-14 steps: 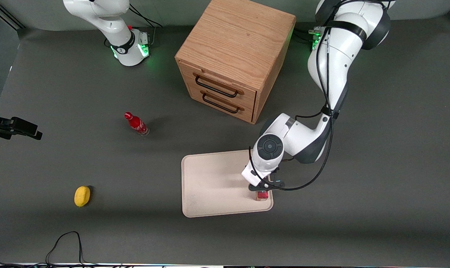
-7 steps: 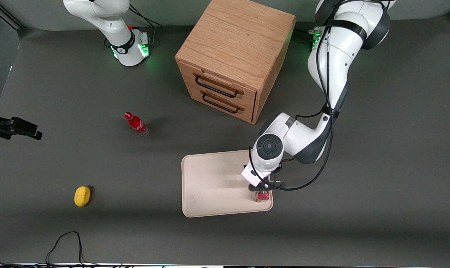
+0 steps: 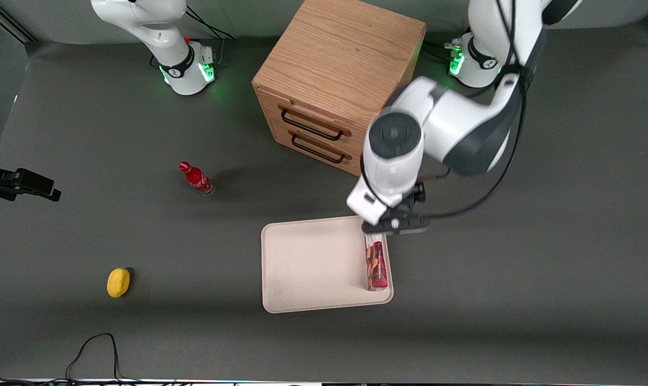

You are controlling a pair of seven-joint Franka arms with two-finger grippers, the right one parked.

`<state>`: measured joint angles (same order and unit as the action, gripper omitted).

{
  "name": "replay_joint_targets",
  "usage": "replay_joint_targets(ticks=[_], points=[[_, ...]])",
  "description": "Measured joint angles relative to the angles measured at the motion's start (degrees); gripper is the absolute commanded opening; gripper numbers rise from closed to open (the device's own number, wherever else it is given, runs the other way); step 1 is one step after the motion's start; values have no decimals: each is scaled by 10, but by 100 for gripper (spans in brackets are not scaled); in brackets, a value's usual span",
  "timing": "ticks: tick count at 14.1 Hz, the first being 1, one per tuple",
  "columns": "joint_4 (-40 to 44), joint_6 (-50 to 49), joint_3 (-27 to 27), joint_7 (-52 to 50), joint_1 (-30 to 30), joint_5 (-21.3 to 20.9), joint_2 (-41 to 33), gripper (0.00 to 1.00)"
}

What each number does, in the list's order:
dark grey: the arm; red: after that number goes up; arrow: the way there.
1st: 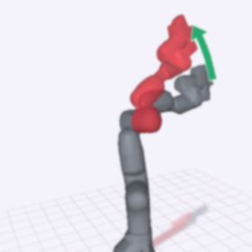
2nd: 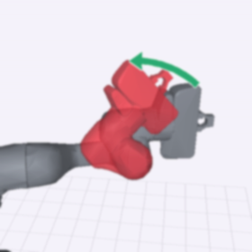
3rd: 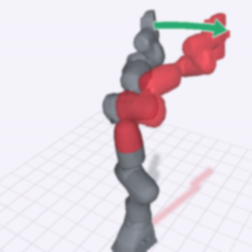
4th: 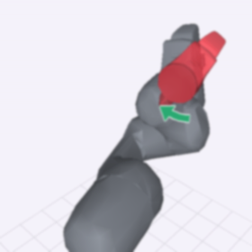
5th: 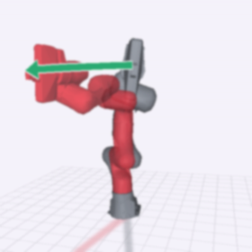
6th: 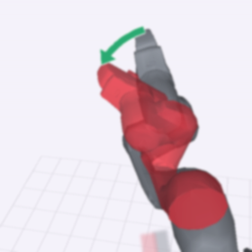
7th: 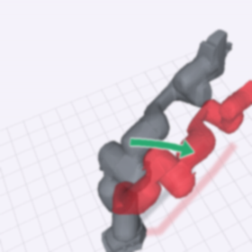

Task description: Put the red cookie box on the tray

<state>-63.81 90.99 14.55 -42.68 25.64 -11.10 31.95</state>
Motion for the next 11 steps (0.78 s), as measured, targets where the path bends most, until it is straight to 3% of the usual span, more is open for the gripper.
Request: replay_joint_targets(ticks=[5, 8, 11], points=[[-2, -120, 2, -1, -11, 21, -135, 100], [-35, -147, -1, 51, -78, 21, -181, 100], [-119, -112, -4, 136, -163, 33, -220, 100]])
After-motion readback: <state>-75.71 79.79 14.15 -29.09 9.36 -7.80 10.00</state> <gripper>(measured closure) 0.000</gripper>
